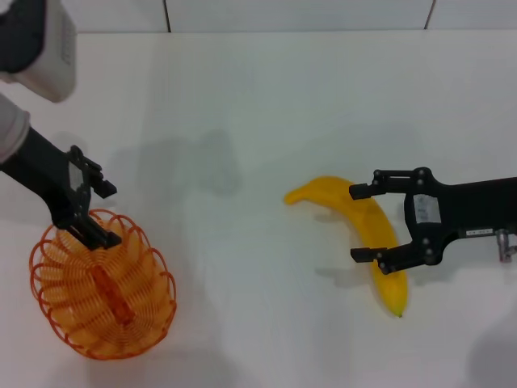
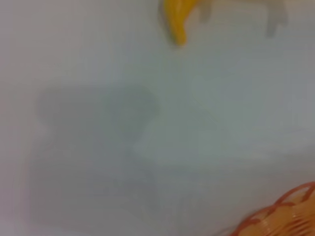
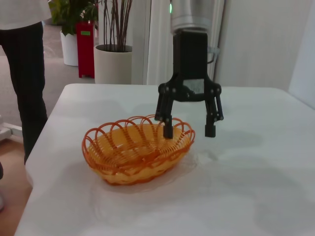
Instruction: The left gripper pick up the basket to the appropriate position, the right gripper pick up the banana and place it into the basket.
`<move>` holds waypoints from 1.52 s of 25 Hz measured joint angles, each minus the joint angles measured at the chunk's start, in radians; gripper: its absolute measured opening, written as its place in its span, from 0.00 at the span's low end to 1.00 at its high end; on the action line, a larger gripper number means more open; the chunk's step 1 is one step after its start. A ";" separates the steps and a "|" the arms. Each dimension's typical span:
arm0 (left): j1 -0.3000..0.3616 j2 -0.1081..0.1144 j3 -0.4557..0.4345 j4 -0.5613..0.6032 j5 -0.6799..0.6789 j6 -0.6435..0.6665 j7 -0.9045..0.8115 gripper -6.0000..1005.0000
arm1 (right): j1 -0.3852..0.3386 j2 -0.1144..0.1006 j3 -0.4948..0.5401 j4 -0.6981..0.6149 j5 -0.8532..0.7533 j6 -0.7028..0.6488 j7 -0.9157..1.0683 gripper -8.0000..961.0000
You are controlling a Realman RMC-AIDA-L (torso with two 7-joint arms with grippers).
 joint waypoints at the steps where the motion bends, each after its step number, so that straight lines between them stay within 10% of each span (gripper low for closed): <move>1: -0.003 0.000 0.018 -0.012 0.000 -0.010 -0.008 0.84 | 0.000 0.000 0.000 0.000 0.000 0.000 0.004 0.91; 30: -0.003 -0.007 0.140 -0.043 0.013 -0.102 -0.120 0.82 | 0.000 -0.001 0.000 -0.004 0.002 0.002 0.021 0.91; 38: -0.006 -0.008 0.177 -0.043 -0.007 -0.107 -0.141 0.68 | 0.000 -0.002 0.000 -0.001 -0.001 0.011 0.021 0.91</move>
